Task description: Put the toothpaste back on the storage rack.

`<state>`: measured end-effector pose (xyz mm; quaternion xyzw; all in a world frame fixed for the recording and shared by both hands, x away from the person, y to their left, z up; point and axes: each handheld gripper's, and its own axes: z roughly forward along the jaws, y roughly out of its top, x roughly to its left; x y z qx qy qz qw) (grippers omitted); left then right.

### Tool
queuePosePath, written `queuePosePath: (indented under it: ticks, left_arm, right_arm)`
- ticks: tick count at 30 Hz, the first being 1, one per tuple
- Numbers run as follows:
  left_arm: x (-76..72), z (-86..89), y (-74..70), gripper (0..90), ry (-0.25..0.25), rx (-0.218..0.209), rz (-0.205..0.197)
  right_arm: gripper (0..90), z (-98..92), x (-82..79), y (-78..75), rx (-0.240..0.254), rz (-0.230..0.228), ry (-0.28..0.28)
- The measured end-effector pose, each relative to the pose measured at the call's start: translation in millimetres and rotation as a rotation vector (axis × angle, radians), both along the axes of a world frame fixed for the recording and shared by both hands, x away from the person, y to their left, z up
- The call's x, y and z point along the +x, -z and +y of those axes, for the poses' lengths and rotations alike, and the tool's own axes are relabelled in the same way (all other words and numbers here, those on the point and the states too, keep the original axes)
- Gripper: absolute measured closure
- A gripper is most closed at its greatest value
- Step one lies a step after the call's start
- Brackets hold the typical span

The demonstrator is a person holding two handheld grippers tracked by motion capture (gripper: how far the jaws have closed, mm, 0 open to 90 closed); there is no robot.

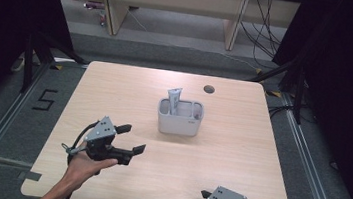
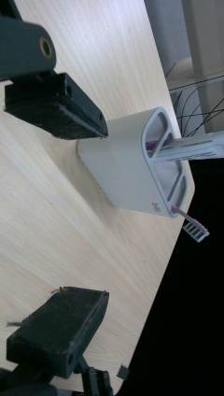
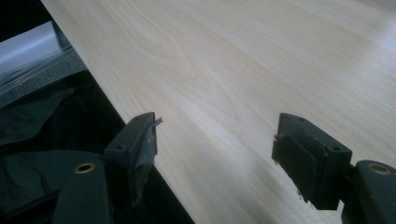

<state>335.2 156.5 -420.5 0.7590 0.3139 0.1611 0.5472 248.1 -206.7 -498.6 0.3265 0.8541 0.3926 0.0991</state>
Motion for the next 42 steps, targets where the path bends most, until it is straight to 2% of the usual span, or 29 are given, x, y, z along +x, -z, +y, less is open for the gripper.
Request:
queuePosePath:
  ticks: [9,13,17,22,24,31,32,34,35,36,41,42]
  left_arm:
    - [-7.3,3.4,10.1,16.7,0.010,0.016,0.016]
    - [-11.4,5.0,14.1,16.7,0.019,-0.001,0.013]
    - [-14.7,7.4,17.3,16.7,0.018,0.012,0.020]
    - [-17.8,10.8,22.6,16.7,0.021,0.003,0.020]
    - [-20.8,13.0,23.7,16.7,0.015,0.018,0.024]
    - [-30.4,19.8,30.9,16.6,0.022,0.008,0.032]
    - [-32.3,21.7,31.1,16.6,0.020,0.025,0.034]
    - [-35.4,24.1,32.9,16.7,0.019,0.031,0.036]
    - [-36.5,24.5,34.7,16.7,0.017,0.018,0.029]
    - [-38.8,26.9,34.5,16.7,0.014,0.048,0.026]
    - [-45.7,31.7,41.7,16.7,0.016,0.060,0.031]
    - [-46.1,32.8,44.4,16.7,0.023,0.062,0.034]
  right_arm:
    - [30.4,0.3,0.1,0.1,0.003,0.003,-0.003]
    - [30.4,-0.1,0.1,-0.5,0.003,-0.005,-0.003]
    - [30.4,-0.4,0.2,-0.5,0.004,-0.005,-0.003]
    - [30.4,-1.0,0.1,-1.4,0.004,0.000,-0.002]
    - [30.4,-1.3,0.0,-1.5,0.004,-0.006,-0.003]
    - [30.4,-1.4,0.2,-1.5,0.008,-0.003,-0.001]
    - [30.4,-1.0,0.2,-1.4,0.011,0.001,-0.001]
    - [30.4,-1.2,0.1,-1.6,0.004,-0.006,-0.004]
    - [30.4,-1.4,0.1,-1.5,0.004,-0.006,-0.004]
    - [30.4,-1.5,0.1,-1.1,0.007,-0.009,0.001]
    - [30.4,-1.9,-2.1,-1.6,0.015,0.012,0.015]
    - [30.4,-2.4,-0.6,-1.3,0.011,0.000,0.001]
